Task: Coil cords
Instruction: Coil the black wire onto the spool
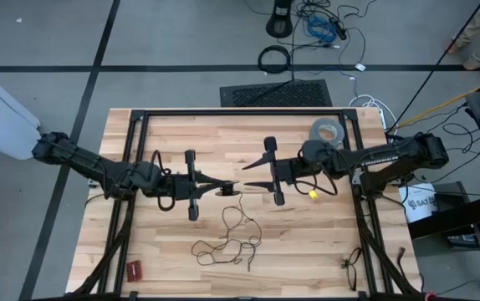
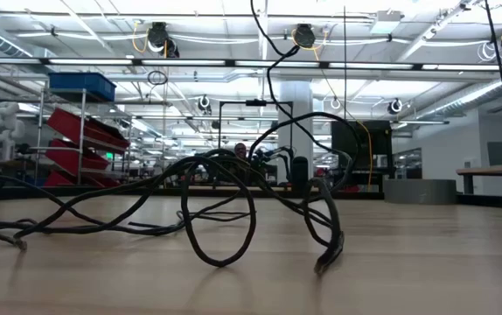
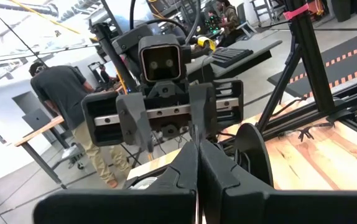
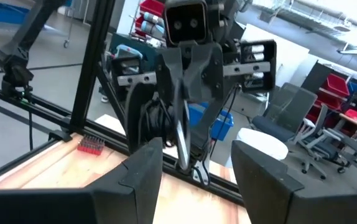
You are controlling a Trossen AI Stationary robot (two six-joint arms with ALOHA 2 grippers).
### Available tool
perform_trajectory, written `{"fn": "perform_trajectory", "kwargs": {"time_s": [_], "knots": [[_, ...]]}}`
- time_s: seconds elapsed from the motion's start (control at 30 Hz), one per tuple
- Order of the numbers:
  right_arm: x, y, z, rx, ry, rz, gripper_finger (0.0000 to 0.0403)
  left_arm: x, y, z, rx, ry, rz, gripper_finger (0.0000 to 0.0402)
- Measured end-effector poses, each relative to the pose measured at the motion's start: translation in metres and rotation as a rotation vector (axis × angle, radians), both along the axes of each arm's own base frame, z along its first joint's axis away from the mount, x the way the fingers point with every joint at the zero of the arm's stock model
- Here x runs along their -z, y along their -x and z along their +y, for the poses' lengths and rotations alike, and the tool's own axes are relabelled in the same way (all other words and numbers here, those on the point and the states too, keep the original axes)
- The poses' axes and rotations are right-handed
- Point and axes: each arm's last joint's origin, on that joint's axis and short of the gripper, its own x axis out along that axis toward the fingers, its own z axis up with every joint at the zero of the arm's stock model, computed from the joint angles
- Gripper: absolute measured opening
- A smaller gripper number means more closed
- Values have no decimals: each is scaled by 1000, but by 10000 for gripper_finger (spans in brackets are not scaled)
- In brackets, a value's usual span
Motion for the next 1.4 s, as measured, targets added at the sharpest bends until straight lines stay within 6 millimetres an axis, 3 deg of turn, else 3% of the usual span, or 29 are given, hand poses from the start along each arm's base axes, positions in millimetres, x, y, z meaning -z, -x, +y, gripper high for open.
{"fn": "perform_trajectory", "kwargs": {"time_s": [0.47, 0.87, 1.4], "knots": [[10, -17, 5, -8, -11, -59, 178, -1, 0, 0, 0, 2, -7, 2], [12, -20, 5, -6, -6, -77, 177, 4, -5, -2, 0, -4, 13, 2], [17, -21, 1, 3, 10, -25, 109, 5, -8, -2, -4, -3, -7, 2]]}}
